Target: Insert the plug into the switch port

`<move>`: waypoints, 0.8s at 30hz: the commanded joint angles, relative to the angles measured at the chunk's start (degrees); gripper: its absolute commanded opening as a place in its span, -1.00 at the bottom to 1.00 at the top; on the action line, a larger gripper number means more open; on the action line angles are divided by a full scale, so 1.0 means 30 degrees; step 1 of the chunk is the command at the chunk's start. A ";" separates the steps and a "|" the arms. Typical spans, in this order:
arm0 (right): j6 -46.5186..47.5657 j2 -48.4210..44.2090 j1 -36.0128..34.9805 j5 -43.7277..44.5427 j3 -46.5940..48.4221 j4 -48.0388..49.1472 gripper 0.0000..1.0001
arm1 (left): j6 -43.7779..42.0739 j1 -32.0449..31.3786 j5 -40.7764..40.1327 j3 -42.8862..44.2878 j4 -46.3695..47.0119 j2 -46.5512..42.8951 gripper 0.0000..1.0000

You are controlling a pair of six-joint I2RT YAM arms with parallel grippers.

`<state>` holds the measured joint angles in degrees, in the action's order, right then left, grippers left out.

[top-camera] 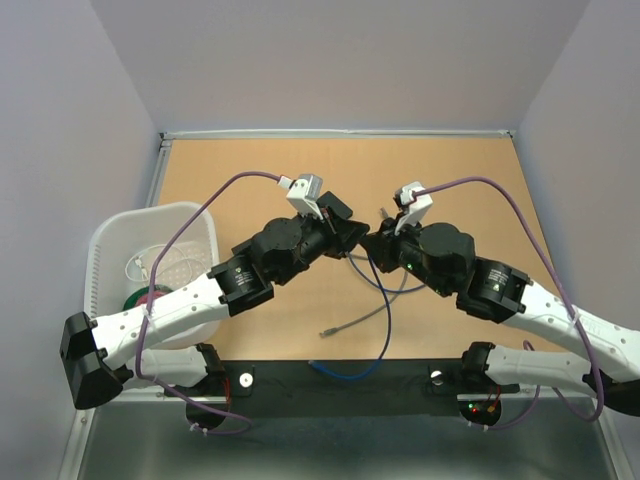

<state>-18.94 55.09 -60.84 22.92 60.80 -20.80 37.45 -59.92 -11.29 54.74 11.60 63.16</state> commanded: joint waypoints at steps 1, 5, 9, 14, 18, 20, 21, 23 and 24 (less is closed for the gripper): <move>-0.0511 -0.1398 -0.0082 0.0444 -0.0254 0.2827 -0.99 | -0.0297 0.0022 0.0014 -0.0434 0.0237 -0.0105 -1.00; -0.0835 -0.2191 -0.0082 0.0740 -0.0899 0.3533 -0.99 | -0.0384 -0.0007 -0.0045 -0.0493 0.0208 -0.0279 -1.00; -0.1010 -0.2367 -0.0082 0.0652 -0.1017 0.3505 0.09 | -0.0647 0.0022 -0.0512 -0.0376 -0.0259 -0.0572 -1.00; -0.1568 -0.4004 -0.0082 0.1002 -0.1337 0.3534 0.48 | -0.1438 -0.0007 -0.1275 -0.0171 -0.0875 -0.1391 -1.00; -0.1393 -0.5763 -0.0082 0.0771 -0.1457 0.3534 0.47 | -0.2053 0.0081 -0.1482 0.0034 -0.1082 -0.1949 -1.00; -0.1333 -0.6350 -0.0082 0.0013 -0.1398 0.3534 0.46 | -0.2201 0.0052 -0.1423 0.0093 -0.0994 -0.2154 -1.00; -0.1362 -0.6497 -0.0082 -0.0282 -0.1340 0.3534 0.45 | -0.2230 0.0081 -0.1423 0.0151 -0.1052 -0.2213 -1.00; -0.1450 -0.6615 -0.0082 -0.1391 -0.1368 0.3534 0.41 | -0.2549 0.0081 -0.0551 0.0210 -0.0821 -0.2417 -1.00; -0.1480 -0.6586 -0.0082 -0.1834 -0.1398 0.3563 0.39 | -0.2668 0.0110 -0.0138 0.0123 -0.0499 -0.2564 -1.00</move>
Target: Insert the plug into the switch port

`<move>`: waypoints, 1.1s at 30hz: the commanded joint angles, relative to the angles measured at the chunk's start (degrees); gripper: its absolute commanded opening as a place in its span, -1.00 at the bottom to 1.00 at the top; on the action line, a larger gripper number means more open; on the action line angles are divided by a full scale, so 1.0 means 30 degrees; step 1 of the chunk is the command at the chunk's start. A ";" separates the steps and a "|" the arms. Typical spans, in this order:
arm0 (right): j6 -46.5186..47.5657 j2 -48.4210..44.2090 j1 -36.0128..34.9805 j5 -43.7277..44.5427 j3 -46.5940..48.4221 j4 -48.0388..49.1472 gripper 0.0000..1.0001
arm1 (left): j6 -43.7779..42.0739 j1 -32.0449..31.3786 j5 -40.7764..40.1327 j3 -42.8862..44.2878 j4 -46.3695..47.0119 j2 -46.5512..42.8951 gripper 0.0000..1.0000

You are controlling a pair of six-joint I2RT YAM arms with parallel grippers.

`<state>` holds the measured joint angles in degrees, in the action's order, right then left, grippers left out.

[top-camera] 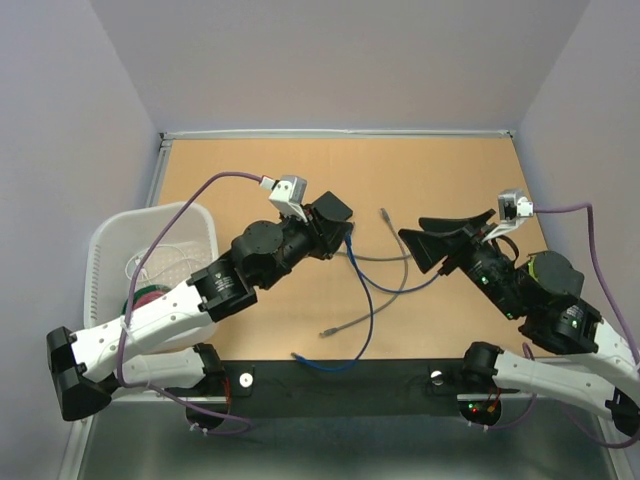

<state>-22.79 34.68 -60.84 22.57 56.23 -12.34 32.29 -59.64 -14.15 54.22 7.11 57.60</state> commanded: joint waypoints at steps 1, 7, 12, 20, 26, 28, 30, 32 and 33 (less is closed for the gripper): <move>-0.0198 0.0335 -0.0082 -0.2215 0.0125 0.0744 0.39 | -0.1066 0.0016 0.1314 0.0123 0.1984 -0.0918 -1.00; -0.0344 0.2588 -0.0082 -0.6724 0.2051 0.0744 0.29 | -0.2413 -0.0013 0.6235 -0.1286 0.5653 -0.2765 -1.00; -0.0432 0.4055 -0.0082 -1.1181 0.3697 0.0744 0.15 | -0.2971 -0.0014 0.9660 -0.0524 0.5889 -0.3204 -1.00; -0.0549 0.3618 -0.0082 -1.2588 0.4490 0.0773 0.08 | -0.2884 -0.0013 1.0870 -0.0318 0.6857 -0.4288 -1.00; -0.0432 0.2651 -0.0082 -1.3000 0.4608 0.0744 0.08 | -0.2503 -0.0014 1.1103 -0.0113 0.7440 -0.4435 -1.00; -0.0490 0.2708 -0.0082 -1.3350 0.4578 0.0773 0.06 | -0.2269 0.0015 1.1338 -0.0026 0.7763 -0.4494 -1.00; -0.0549 0.2854 -0.0082 -1.3672 0.4549 0.0744 0.04 | -0.2123 -0.0014 1.1600 0.0033 0.8057 -0.4523 -1.00; -0.0608 0.3118 -0.0082 -1.4141 0.4549 0.0773 0.01 | -0.2034 0.0015 1.1719 0.0062 0.8292 -0.4582 -1.00; -0.0608 0.3351 -0.0053 -1.4347 0.4549 0.0773 0.00 | -0.1976 0.0016 1.1893 0.0092 0.8351 -0.4669 -1.00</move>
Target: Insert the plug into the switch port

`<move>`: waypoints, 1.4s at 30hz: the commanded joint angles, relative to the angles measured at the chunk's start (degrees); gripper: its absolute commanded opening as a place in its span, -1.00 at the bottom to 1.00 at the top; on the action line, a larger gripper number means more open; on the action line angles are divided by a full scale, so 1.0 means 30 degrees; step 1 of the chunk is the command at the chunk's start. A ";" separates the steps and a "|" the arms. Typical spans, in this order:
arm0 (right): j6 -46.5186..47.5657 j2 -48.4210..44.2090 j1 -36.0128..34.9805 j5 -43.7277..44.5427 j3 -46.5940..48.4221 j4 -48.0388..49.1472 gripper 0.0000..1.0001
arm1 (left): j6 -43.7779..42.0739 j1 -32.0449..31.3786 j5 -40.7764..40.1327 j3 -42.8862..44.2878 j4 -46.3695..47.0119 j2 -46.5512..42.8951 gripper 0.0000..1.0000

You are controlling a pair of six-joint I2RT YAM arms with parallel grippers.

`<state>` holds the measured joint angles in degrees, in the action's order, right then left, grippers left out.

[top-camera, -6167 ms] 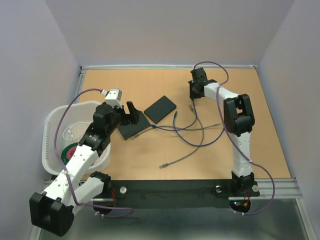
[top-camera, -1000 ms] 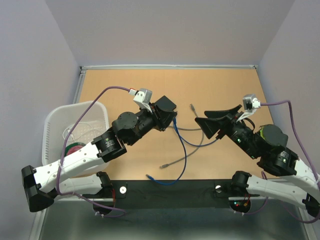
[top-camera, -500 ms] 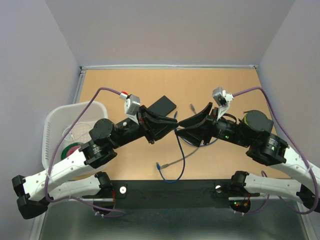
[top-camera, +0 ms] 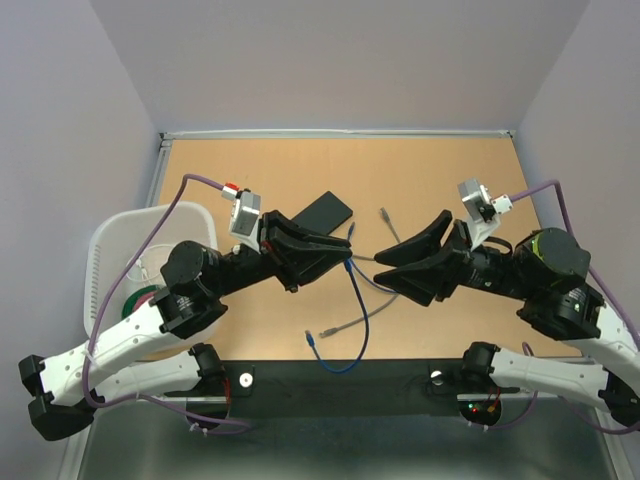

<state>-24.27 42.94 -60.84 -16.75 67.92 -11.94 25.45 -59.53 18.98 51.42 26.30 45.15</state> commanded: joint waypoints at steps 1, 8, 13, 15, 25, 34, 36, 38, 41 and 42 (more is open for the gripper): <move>-0.0112 0.0773 -0.0081 -0.1358 0.0651 0.0642 0.00 | 0.0392 -0.0050 0.0966 0.1054 0.2099 -0.0546 -1.00; -0.0142 0.1682 -0.0082 -0.2676 0.1178 0.0904 -0.04 | 0.1036 -0.0050 0.1962 0.1083 0.3182 -0.1073 -1.00; -0.0112 0.2064 -0.0082 -0.3526 0.1354 0.1402 -0.07 | 0.1739 -0.0050 0.2928 0.1053 0.4558 -0.1484 -1.00; -0.0112 0.2065 -0.0082 -0.3789 0.1354 0.1607 -0.07 | 0.1828 -0.0050 0.3018 0.1170 0.4591 -0.1601 -1.00; 0.0210 0.2238 -0.0082 -0.3585 0.1997 0.2693 -0.19 | 0.1711 -0.0050 0.2112 0.0995 0.4211 -0.1104 -1.00; 0.0590 0.3586 -0.0082 -0.2677 0.2760 0.2664 -0.29 | 0.1887 -0.0050 0.0851 0.0703 0.4093 -0.0371 -1.00; 0.0678 0.3937 -0.0082 -0.2532 0.2965 0.2692 -0.32 | 0.1887 -0.0050 0.0763 0.0702 0.4093 -0.0312 -1.00; 0.0766 0.4172 -0.0082 -0.2414 0.3053 0.2664 -0.35 | 0.1887 -0.0050 0.0704 0.0673 0.4064 -0.0283 -1.00; 0.0766 0.4203 -0.0082 -0.2238 0.3053 0.2722 -0.39 | 0.1946 -0.0050 0.0675 0.0614 0.4093 -0.0312 -1.00; 0.0766 0.4203 -0.0082 -0.2151 0.3053 0.2693 -0.42 | 0.1946 -0.0050 0.0645 0.0527 0.4093 -0.0370 -1.00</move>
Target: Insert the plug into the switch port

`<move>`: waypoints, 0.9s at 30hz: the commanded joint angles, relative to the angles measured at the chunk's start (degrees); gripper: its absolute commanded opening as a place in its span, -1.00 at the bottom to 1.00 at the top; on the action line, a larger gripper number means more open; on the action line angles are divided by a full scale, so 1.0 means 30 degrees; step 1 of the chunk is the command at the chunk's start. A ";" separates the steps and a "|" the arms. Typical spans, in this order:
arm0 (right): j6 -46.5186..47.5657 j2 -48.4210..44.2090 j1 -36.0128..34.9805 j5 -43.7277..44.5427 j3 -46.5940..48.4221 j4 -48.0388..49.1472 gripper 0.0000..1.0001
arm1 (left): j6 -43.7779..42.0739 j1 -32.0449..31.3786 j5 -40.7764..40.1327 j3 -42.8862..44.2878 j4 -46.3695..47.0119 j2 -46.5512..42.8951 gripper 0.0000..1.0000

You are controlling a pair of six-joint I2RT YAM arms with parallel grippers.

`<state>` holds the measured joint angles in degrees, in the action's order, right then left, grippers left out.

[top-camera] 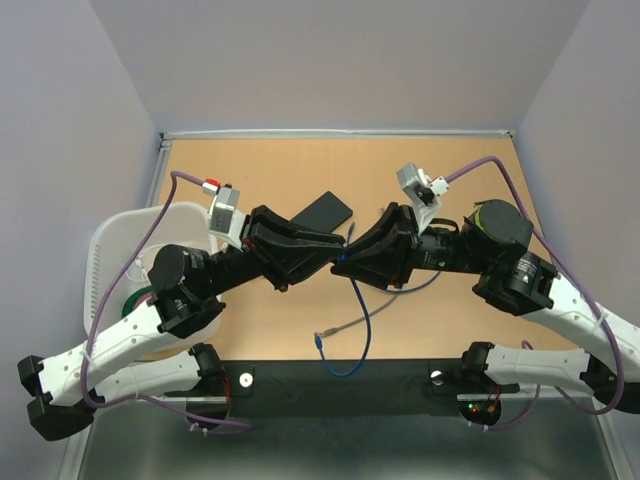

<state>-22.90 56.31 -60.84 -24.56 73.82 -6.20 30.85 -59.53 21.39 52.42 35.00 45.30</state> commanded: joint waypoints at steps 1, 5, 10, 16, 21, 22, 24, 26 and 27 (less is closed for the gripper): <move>0.0307 -0.0314 -0.0082 0.0625 0.1057 0.0805 -0.46 | 0.0146 -0.0050 -0.0214 0.0162 0.1193 -0.0451 -1.00; 0.0220 -0.0636 -0.0082 0.1036 0.0940 0.0806 -0.49 | 0.0146 -0.0050 -0.0361 -0.0013 0.1193 -0.0656 -1.00; 0.0102 -0.1105 -0.0082 0.1476 0.0822 0.0864 -0.36 | 0.0175 -0.0050 -0.0507 -0.0130 0.1164 -0.0773 -1.00; -0.0073 -0.1193 -0.0082 0.1360 0.0706 0.0894 -0.37 | 0.0263 -0.0050 -0.0888 -0.0277 0.1105 -0.0891 -1.00; -0.0161 -0.0989 -0.0082 0.1242 0.0705 0.0923 -0.39 | 0.0234 -0.0050 -0.0889 -0.0219 0.1105 -0.0832 -1.00; -0.0161 -0.0901 -0.0082 0.1242 0.0705 0.0923 -0.39 | 0.0263 -0.0050 -0.0918 -0.0219 0.1105 -0.0803 -1.00; -0.0161 -0.0871 -0.0082 0.1301 0.0706 0.0923 -0.39 | 0.0263 -0.0021 -0.0947 -0.0219 0.1105 -0.0802 -1.00; -0.0132 -0.0813 -0.0082 0.1330 0.0705 0.0952 -0.39 | 0.0263 -0.0050 -0.0918 -0.0248 0.1105 -0.0744 -1.00; -0.0132 -0.0812 -0.0082 0.1330 0.0705 0.0952 -0.39 | 0.0263 -0.0021 -0.0918 -0.0248 0.1105 -0.0715 -1.00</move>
<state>-22.94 54.15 -60.84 -20.97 73.82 -5.96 31.22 -59.53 18.92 52.07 34.89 43.55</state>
